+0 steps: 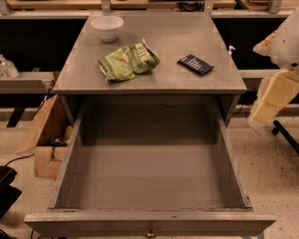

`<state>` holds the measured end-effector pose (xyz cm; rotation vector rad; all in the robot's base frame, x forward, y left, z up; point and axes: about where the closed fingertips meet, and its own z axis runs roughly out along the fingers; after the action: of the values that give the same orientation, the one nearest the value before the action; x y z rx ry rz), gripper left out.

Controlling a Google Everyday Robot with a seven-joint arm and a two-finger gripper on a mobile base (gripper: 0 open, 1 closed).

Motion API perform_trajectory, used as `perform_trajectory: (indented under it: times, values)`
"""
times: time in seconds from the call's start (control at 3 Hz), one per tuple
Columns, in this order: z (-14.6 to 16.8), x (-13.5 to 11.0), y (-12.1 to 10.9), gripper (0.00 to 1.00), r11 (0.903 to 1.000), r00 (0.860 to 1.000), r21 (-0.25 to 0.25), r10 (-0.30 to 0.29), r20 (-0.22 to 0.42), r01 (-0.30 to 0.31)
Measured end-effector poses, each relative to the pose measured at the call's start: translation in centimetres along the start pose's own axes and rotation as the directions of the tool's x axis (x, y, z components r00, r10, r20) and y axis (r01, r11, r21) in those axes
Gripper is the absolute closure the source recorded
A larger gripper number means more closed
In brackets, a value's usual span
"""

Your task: Place rxbar blueberry into top drawer

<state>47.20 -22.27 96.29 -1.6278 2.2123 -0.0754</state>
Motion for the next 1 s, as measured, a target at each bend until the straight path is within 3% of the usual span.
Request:
perform_trajectory:
  times: [0.33,0.67,1.0]
  values:
    - [2.7,1.2,-5.2,0.00,0.9899,0.987,0.060,0.121,0.108,-0.128]
    - [5.7,2.7,-11.2,0.00,0.9547,0.941,0.119,0.239,0.241,-0.273]
    - [8.7,3.6,-16.2,0.00,0.9180,0.880,0.130,0.308,0.360,-0.375]
